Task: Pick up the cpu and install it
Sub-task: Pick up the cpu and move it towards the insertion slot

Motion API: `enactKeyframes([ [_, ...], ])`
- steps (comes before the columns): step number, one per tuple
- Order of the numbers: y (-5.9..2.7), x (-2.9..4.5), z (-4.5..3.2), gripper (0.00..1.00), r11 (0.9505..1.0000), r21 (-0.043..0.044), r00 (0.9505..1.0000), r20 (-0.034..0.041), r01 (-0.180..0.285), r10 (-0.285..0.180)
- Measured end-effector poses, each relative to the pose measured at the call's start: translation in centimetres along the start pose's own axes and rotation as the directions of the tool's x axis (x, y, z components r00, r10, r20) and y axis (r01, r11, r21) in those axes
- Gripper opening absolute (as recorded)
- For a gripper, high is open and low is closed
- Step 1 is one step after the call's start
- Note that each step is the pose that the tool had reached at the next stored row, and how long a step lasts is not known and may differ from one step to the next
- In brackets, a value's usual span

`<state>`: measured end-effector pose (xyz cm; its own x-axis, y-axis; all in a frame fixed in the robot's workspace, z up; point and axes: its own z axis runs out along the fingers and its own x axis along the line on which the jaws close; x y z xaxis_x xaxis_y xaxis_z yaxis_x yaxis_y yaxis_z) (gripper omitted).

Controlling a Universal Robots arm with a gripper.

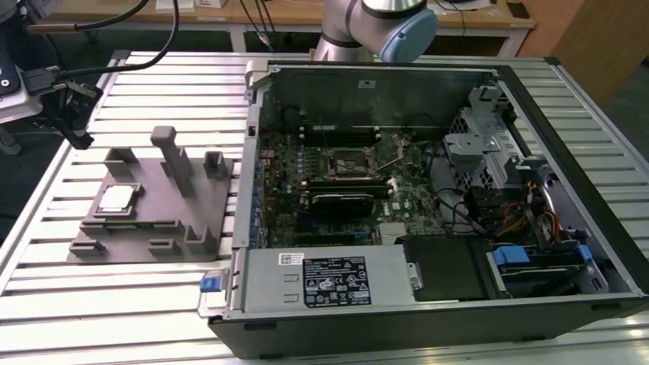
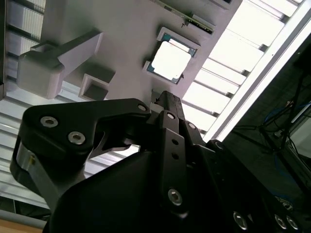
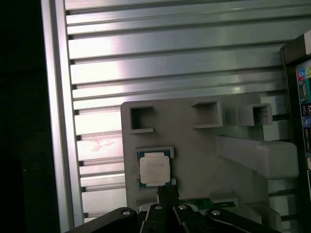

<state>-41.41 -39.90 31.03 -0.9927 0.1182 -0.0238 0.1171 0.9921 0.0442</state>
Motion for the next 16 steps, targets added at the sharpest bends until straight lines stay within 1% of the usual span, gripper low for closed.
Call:
enactKeyframes([
  [5, -0.01, -0.03, 0.32, 0.11, 1.0, 0.0002, 1.0, -0.0003, 0.0, 0.0],
  [11, -0.1, -0.01, 1.3, 0.11, 1.0, 0.0025, 1.0, 0.0, 0.0, 0.0],
  [16, -0.24, 0.0, 2.21, 0.11, 1.0, 0.0031, 1.0, -0.0025, 0.0, 0.0],
])
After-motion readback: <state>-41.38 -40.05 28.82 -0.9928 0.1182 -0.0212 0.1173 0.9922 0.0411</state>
